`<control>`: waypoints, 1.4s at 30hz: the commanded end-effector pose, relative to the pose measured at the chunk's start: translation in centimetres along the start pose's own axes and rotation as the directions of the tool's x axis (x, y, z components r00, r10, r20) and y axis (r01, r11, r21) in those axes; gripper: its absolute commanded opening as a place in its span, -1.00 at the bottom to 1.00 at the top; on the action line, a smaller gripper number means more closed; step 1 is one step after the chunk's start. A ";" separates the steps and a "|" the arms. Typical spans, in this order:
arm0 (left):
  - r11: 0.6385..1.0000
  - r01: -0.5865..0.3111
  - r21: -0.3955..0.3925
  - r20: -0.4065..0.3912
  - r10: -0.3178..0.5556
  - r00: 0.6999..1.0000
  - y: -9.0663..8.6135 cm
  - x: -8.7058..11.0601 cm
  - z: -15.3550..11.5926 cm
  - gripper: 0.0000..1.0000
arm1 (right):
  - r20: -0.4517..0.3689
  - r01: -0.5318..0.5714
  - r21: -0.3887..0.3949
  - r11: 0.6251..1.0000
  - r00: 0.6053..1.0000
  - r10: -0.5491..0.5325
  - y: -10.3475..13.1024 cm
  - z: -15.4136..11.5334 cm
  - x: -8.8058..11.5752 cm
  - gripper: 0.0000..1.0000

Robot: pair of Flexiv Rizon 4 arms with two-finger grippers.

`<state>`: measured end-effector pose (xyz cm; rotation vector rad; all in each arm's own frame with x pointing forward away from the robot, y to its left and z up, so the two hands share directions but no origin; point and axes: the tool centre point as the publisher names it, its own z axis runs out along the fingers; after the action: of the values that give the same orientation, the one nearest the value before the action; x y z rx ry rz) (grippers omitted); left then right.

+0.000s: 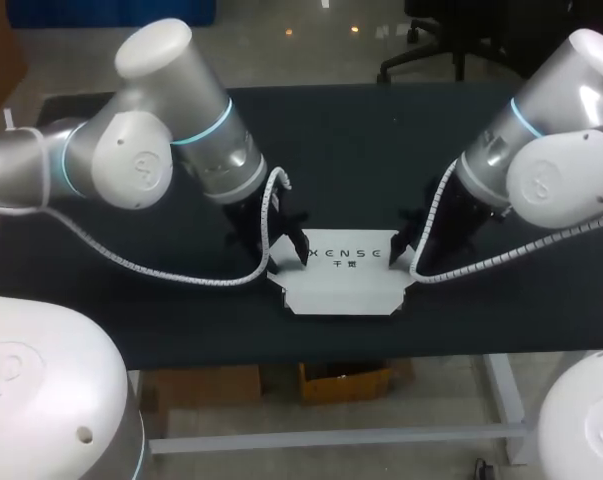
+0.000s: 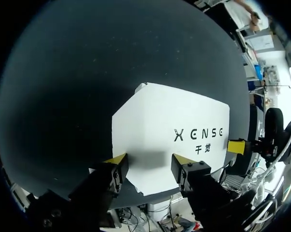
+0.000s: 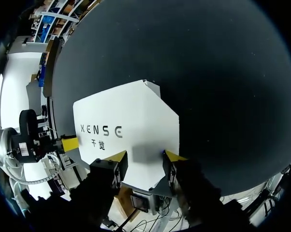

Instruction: Assemble the packaging by folding the flat box into shape, placing the metal phone stand inside, and closing the box properly

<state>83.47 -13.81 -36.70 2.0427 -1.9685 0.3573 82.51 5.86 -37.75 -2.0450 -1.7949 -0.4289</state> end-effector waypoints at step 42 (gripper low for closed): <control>1.000 -0.008 0.007 -0.006 0.008 1.000 0.1 0.0 0.1 0.39 | -0.007 0.072 -0.084 0.994 0.997 -0.073 -0.5 -0.2 -0.1 -0.12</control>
<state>83.46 -13.86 -36.64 2.0349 -1.9733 0.3687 82.91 5.83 -37.48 -2.0141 -1.8702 -0.4959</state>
